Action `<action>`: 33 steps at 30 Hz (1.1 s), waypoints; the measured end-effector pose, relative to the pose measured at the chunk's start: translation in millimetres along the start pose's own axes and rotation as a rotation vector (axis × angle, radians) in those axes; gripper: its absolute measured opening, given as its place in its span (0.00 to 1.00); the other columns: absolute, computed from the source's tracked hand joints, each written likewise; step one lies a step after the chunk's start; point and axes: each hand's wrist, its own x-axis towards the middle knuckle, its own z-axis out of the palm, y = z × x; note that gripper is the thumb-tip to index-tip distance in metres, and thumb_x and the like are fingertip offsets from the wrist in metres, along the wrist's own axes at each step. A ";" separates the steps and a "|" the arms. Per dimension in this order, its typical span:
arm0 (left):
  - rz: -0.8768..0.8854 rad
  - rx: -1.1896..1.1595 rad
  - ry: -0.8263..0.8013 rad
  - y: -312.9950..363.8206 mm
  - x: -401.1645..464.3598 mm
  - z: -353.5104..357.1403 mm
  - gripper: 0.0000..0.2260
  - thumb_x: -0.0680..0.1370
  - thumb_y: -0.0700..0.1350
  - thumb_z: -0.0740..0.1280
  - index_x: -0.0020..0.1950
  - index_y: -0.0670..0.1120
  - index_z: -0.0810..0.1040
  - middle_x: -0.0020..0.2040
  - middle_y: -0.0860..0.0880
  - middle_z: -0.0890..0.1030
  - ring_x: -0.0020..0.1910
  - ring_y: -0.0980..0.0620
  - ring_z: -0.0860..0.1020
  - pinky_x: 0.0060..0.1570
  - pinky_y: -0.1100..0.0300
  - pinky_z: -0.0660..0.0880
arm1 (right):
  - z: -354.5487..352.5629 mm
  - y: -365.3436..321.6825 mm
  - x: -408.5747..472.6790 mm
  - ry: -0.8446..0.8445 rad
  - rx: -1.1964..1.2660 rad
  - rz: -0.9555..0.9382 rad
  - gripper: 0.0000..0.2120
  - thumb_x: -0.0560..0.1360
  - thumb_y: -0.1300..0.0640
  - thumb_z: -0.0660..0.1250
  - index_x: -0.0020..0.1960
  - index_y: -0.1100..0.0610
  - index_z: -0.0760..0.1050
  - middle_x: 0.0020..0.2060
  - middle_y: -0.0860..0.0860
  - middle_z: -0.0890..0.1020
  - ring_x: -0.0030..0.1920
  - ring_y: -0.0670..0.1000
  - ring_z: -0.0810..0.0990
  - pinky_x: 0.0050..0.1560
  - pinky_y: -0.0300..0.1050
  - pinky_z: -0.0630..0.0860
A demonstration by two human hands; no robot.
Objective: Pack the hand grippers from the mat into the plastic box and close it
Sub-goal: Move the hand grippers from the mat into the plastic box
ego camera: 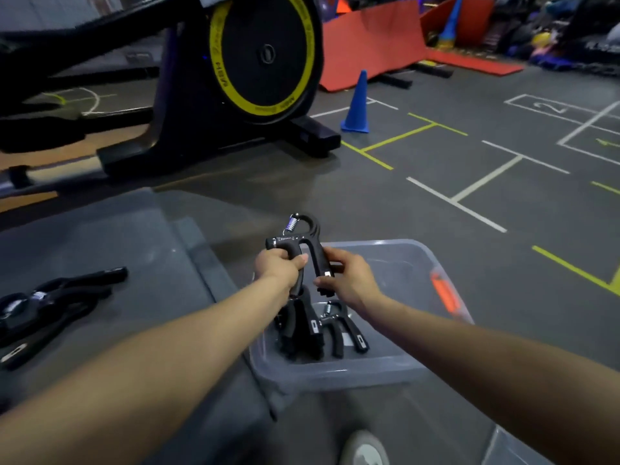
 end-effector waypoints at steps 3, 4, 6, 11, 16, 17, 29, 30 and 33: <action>-0.028 -0.008 -0.049 -10.2 2.1 28.3 0.06 0.71 0.43 0.73 0.37 0.47 0.77 0.43 0.43 0.83 0.46 0.44 0.81 0.54 0.46 0.79 | -14.7 15.8 1.2 0.051 -0.040 0.049 0.27 0.67 0.71 0.71 0.64 0.56 0.75 0.54 0.51 0.82 0.46 0.51 0.82 0.50 0.49 0.82; -0.033 -0.004 -0.066 -14.3 5.0 38.4 0.06 0.71 0.43 0.73 0.37 0.47 0.78 0.45 0.43 0.83 0.47 0.43 0.82 0.54 0.45 0.79 | -20.2 21.3 2.5 0.070 -0.051 0.060 0.26 0.67 0.71 0.71 0.63 0.57 0.75 0.53 0.51 0.82 0.45 0.51 0.82 0.49 0.48 0.82; -0.042 0.019 -0.098 -21.7 10.5 51.8 0.04 0.70 0.44 0.74 0.41 0.46 0.80 0.47 0.43 0.84 0.49 0.42 0.82 0.55 0.45 0.78 | -28.3 31.5 7.6 0.113 -0.090 0.077 0.24 0.67 0.71 0.71 0.61 0.57 0.76 0.51 0.51 0.82 0.47 0.51 0.82 0.50 0.51 0.81; -0.044 0.071 -0.260 -37.4 12.5 58.9 0.16 0.75 0.37 0.68 0.62 0.36 0.74 0.59 0.39 0.79 0.57 0.43 0.78 0.62 0.53 0.74 | -31.8 61.5 23.7 0.159 -0.062 0.223 0.25 0.65 0.74 0.70 0.60 0.58 0.78 0.52 0.54 0.83 0.44 0.57 0.83 0.47 0.55 0.82; 0.136 0.707 -0.276 -69.1 23.3 39.2 0.22 0.74 0.45 0.71 0.66 0.43 0.71 0.65 0.44 0.72 0.61 0.45 0.74 0.65 0.55 0.69 | -29.3 91.2 33.4 0.147 -0.179 0.394 0.19 0.64 0.72 0.70 0.52 0.58 0.82 0.46 0.57 0.85 0.45 0.59 0.84 0.50 0.55 0.81; 0.183 0.815 -0.273 -73.0 25.4 36.6 0.25 0.73 0.46 0.71 0.68 0.45 0.70 0.67 0.44 0.70 0.64 0.45 0.72 0.67 0.53 0.68 | -28.9 96.4 36.7 0.153 -0.202 0.421 0.18 0.64 0.71 0.70 0.50 0.57 0.82 0.45 0.58 0.85 0.44 0.59 0.84 0.49 0.55 0.82; 0.214 1.118 -0.388 -107.7 56.9 38.0 0.47 0.67 0.52 0.76 0.77 0.46 0.50 0.78 0.49 0.51 0.76 0.46 0.52 0.75 0.53 0.56 | -15.7 154.6 68.1 0.085 -0.415 0.555 0.12 0.66 0.71 0.66 0.47 0.63 0.81 0.35 0.52 0.77 0.39 0.47 0.72 0.43 0.46 0.79; 0.206 1.127 -0.400 -110.1 59.0 37.6 0.48 0.67 0.53 0.75 0.77 0.46 0.49 0.78 0.49 0.51 0.77 0.46 0.51 0.75 0.53 0.56 | -14.1 158.2 68.4 0.085 -0.407 0.562 0.12 0.66 0.71 0.67 0.48 0.62 0.82 0.37 0.53 0.79 0.40 0.47 0.76 0.43 0.45 0.78; 0.193 1.145 -0.431 -113.7 62.9 36.9 0.47 0.68 0.54 0.74 0.77 0.45 0.49 0.78 0.48 0.50 0.77 0.46 0.51 0.75 0.53 0.54 | -10.7 166.3 71.7 0.098 -0.383 0.571 0.14 0.66 0.72 0.67 0.49 0.62 0.82 0.47 0.57 0.85 0.51 0.49 0.82 0.51 0.48 0.81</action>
